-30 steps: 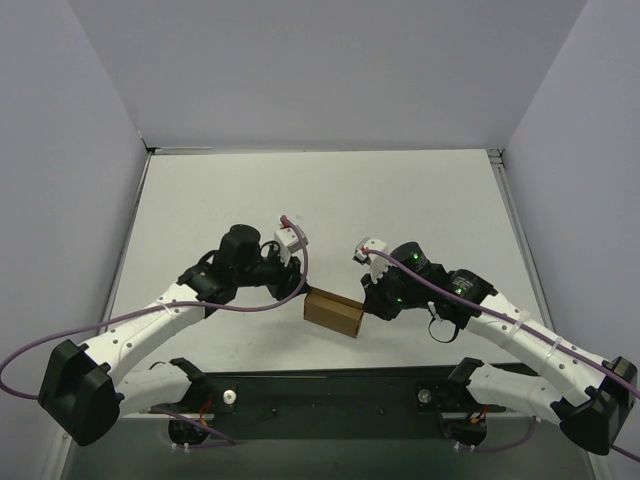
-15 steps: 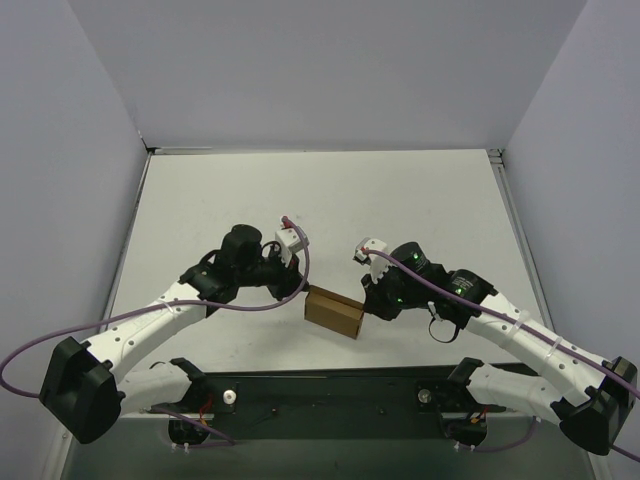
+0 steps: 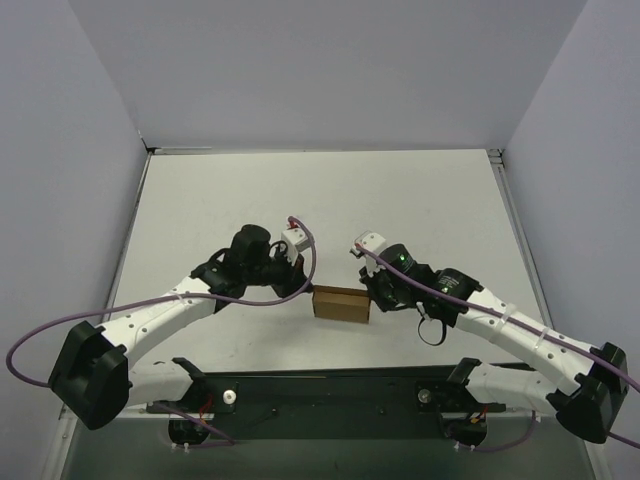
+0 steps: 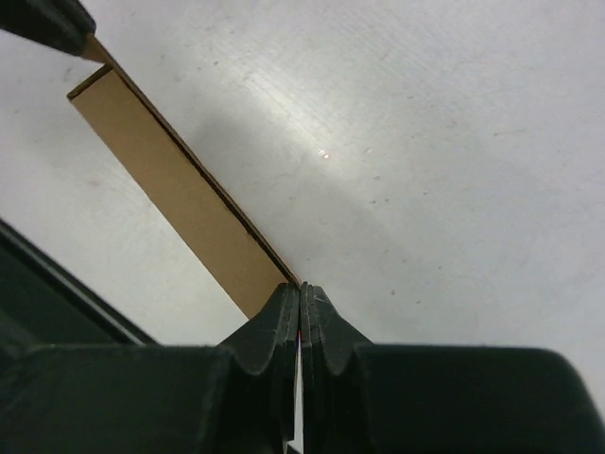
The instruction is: Fold the paper box
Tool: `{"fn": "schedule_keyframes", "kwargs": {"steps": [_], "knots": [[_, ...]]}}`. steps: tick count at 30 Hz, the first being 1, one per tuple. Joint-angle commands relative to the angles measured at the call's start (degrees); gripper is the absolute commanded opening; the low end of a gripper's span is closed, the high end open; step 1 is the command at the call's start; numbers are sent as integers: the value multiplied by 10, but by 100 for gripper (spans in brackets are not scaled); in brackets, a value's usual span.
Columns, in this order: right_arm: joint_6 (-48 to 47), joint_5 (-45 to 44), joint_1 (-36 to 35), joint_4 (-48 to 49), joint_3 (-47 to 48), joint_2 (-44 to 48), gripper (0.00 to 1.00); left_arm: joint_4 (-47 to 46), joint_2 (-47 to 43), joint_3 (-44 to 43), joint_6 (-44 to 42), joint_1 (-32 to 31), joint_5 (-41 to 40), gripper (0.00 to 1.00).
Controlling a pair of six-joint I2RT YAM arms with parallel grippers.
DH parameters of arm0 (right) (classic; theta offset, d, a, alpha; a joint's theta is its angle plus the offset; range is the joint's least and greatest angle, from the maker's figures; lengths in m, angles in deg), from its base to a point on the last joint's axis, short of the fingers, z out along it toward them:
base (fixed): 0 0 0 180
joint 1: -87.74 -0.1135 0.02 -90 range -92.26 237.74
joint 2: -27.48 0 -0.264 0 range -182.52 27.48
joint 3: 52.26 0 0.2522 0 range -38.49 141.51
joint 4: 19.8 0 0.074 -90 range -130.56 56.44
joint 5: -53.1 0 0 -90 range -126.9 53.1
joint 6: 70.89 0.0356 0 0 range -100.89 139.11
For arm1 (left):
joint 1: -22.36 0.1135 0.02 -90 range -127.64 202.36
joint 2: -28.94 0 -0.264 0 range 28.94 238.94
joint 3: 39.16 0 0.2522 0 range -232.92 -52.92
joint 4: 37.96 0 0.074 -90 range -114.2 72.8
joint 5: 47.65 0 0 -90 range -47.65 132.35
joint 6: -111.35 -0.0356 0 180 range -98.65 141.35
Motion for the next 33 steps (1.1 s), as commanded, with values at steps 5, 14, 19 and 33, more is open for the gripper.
{"fn": "schedule_keyframes", "kwargs": {"steps": [5,14,19,33], "knots": [[25,-177,-18,136,-21,-36,0,-151,7,37,71,-20,-86,0],[104,-244,-29,217,-46,-76,0,-274,5,90,128,-37,-231,0],[162,-277,-30,226,-55,-82,0,-291,9,93,132,-51,-280,0],[234,-329,-52,248,-43,-132,0,-333,32,105,204,-96,-357,0]]}}
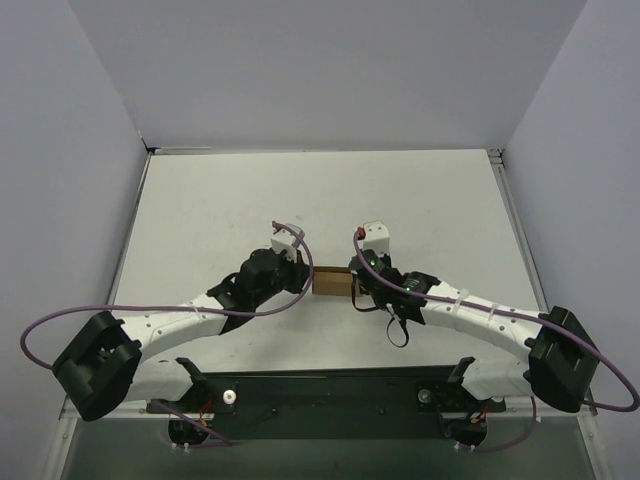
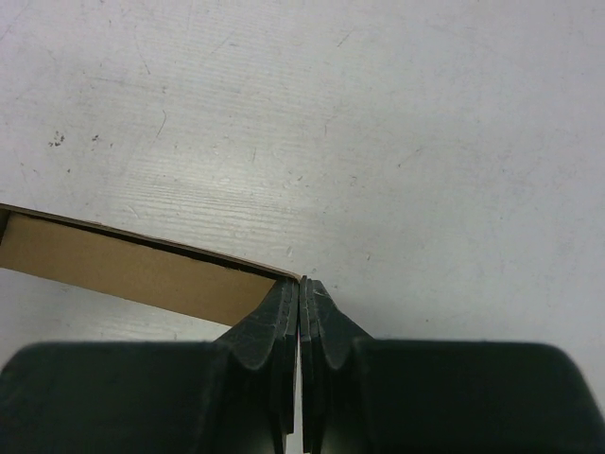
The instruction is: Fold the paper box
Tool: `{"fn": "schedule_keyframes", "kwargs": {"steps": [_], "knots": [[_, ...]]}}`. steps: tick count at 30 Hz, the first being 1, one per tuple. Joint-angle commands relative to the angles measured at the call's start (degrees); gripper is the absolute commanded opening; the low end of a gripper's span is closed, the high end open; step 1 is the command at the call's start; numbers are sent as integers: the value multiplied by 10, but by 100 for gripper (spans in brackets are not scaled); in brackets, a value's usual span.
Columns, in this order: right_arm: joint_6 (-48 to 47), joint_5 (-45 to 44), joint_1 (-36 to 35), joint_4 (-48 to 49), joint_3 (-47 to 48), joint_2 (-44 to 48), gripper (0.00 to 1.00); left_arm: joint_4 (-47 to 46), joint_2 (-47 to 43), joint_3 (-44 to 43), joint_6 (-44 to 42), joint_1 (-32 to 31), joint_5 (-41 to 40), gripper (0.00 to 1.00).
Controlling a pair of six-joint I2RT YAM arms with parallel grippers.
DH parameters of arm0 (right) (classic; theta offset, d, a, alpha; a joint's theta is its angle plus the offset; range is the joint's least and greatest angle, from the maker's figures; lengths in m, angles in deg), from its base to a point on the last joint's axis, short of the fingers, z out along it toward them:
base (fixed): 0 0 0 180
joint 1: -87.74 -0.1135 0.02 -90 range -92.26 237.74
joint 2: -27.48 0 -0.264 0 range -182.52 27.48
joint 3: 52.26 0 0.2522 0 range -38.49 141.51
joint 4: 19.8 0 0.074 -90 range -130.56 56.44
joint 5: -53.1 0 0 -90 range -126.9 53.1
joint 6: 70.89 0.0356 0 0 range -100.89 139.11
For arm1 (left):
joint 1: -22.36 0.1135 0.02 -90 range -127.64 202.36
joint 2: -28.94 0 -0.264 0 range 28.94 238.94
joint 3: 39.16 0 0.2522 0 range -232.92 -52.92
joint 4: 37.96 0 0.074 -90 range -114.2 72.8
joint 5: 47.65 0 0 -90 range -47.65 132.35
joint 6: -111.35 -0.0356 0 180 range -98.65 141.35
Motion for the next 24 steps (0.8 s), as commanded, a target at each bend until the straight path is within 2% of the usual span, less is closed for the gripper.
{"fn": "schedule_keyframes", "kwargs": {"steps": [1,10,24], "knots": [[26,-36,-21,41,8,-4,0,-55,10,-12,52,-17,-30,0],[17,-99,-56,40,8,-12,0,-50,29,-23,113,-31,-91,0],[17,-109,-63,38,12,-29,0,-90,46,-4,152,-42,-104,0]]}}
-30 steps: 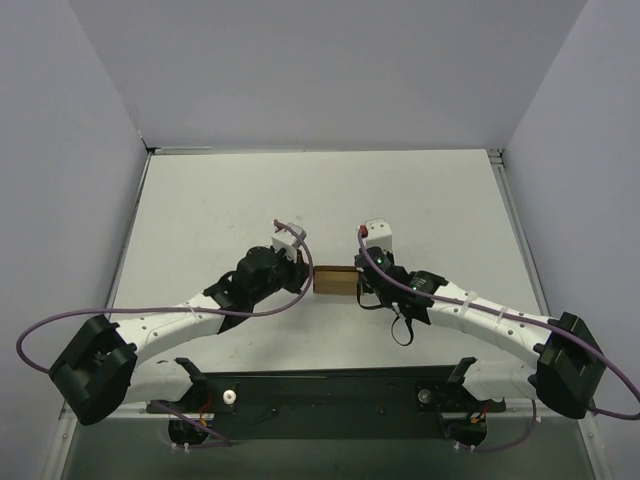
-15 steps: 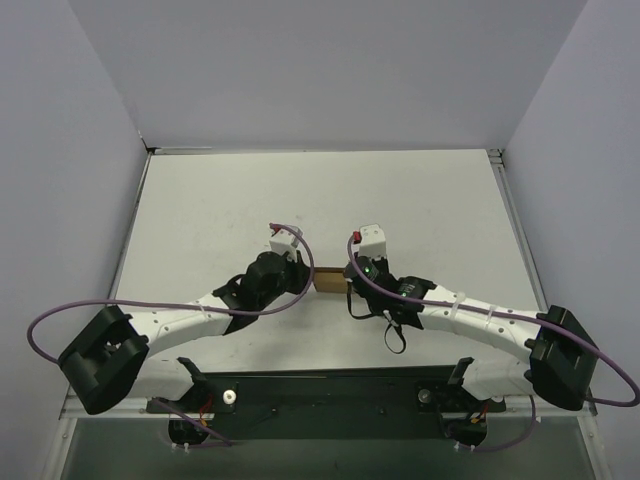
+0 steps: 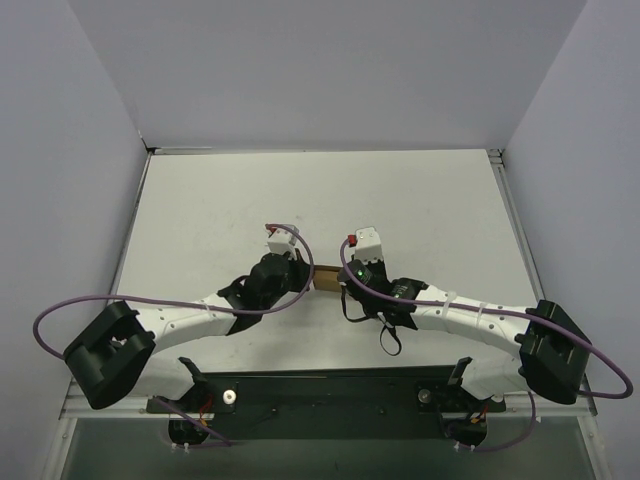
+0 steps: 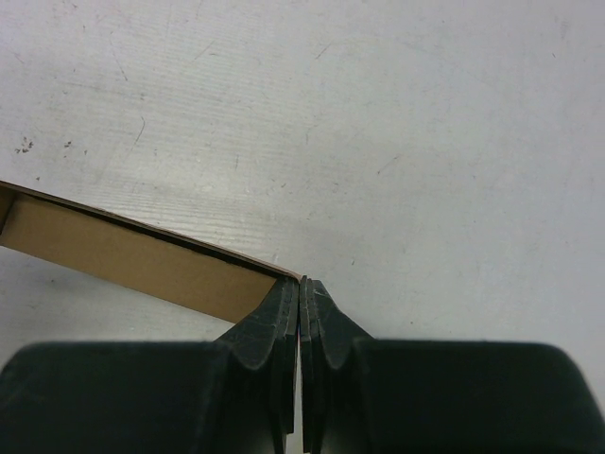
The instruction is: Fold the paper box
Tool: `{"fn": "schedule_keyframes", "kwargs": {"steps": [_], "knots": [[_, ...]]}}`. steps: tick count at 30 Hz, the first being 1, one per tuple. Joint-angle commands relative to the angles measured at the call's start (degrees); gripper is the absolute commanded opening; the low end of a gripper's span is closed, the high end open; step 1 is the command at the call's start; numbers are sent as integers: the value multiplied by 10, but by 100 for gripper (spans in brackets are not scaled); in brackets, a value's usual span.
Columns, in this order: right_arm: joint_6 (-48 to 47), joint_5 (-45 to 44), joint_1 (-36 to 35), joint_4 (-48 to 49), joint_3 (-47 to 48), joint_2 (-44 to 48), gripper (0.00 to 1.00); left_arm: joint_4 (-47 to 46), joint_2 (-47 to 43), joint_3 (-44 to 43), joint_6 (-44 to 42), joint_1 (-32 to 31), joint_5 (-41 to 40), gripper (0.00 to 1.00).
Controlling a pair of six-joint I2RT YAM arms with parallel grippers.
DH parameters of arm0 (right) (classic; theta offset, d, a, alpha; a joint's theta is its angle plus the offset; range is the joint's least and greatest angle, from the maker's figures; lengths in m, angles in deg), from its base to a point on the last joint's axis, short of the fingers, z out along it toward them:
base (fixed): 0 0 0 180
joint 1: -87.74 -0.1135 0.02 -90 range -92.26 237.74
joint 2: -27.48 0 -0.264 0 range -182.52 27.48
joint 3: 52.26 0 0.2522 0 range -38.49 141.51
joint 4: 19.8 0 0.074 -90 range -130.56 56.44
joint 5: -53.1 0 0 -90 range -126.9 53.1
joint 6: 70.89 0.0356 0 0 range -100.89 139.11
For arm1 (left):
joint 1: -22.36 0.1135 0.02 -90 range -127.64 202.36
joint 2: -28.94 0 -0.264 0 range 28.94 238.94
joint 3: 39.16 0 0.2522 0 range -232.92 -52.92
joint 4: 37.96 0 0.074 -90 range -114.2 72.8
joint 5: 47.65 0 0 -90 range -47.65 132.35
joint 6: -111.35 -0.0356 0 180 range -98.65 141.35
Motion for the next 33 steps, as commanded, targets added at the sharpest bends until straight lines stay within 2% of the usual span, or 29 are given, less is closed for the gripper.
{"fn": "schedule_keyframes", "kwargs": {"steps": [1,21,33], "knots": [[11,-9,-10,27,12,0,0,-65,2,0,25,-12,11,0],[17,-7,-9,23,11,4,0,-76,15,48,8,-30,-24,0],[32,56,20,-12,31,0,0,-59,43,51,-42,-64,-72,0]]}}
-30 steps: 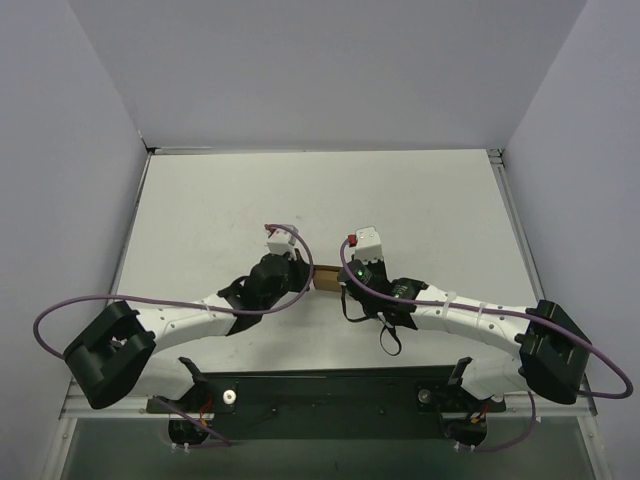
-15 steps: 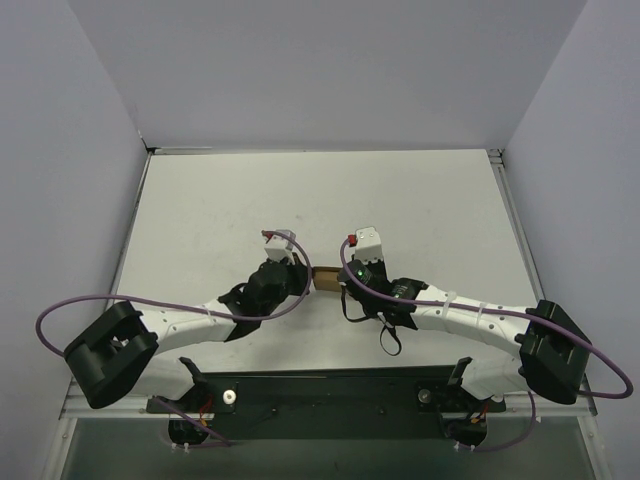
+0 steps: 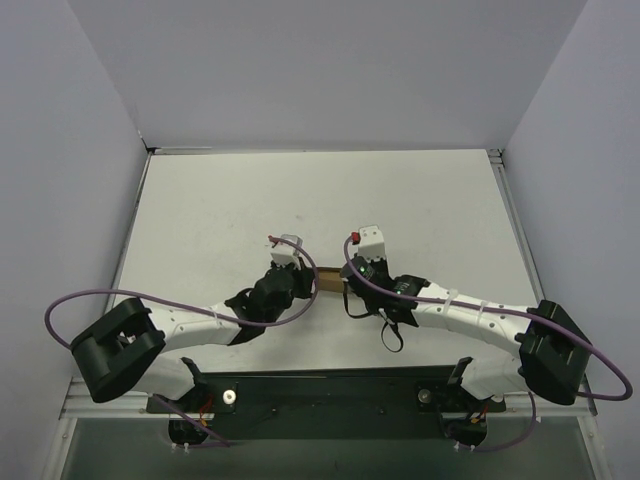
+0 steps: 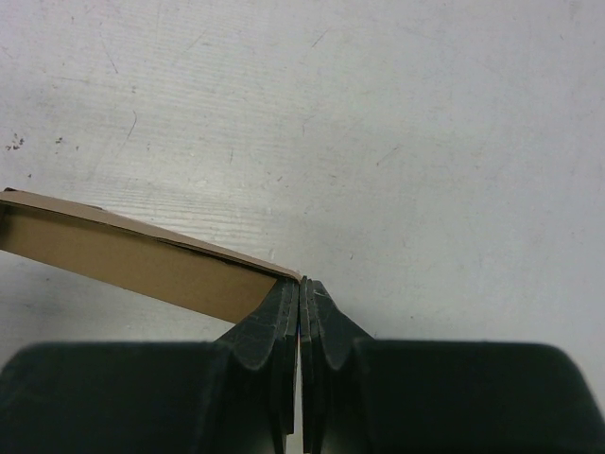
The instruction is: Fold the paper box
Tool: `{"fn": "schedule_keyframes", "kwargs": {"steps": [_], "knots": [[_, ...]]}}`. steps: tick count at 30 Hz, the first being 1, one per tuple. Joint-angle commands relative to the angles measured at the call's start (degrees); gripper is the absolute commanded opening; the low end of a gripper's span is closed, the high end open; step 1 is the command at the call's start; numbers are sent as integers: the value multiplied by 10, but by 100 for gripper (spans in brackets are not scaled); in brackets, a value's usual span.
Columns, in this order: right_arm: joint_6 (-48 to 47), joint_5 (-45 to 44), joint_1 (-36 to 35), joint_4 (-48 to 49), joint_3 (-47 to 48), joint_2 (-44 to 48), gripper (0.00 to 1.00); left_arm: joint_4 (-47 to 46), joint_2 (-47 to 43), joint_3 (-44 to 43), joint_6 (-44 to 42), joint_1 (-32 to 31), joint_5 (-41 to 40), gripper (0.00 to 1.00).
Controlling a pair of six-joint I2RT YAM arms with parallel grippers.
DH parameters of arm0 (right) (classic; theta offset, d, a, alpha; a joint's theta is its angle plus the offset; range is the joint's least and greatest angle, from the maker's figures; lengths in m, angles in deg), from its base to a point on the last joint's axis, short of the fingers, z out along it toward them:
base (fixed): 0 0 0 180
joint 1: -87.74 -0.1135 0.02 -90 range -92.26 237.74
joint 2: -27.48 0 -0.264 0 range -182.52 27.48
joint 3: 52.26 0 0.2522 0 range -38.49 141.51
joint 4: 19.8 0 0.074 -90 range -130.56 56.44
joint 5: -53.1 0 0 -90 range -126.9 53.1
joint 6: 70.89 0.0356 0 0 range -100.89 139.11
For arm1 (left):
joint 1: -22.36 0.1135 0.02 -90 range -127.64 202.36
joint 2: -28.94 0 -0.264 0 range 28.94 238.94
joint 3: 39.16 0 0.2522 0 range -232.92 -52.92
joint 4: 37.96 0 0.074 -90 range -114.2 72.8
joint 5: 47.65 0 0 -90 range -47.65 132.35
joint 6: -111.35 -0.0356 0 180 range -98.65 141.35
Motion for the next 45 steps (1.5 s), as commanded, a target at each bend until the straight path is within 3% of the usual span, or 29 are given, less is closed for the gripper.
{"fn": "schedule_keyframes", "kwargs": {"steps": [1,35,45], "knots": [[24,43,10,-2,30,2,0,43,22,8,-22,-18,2,0],[113,292,161,-28,71,-20,0,22,60,12,-33,-28,11,0],[81,274,155,-8,32,1,0,41,63,-7,-25,-28,16,0]]}}
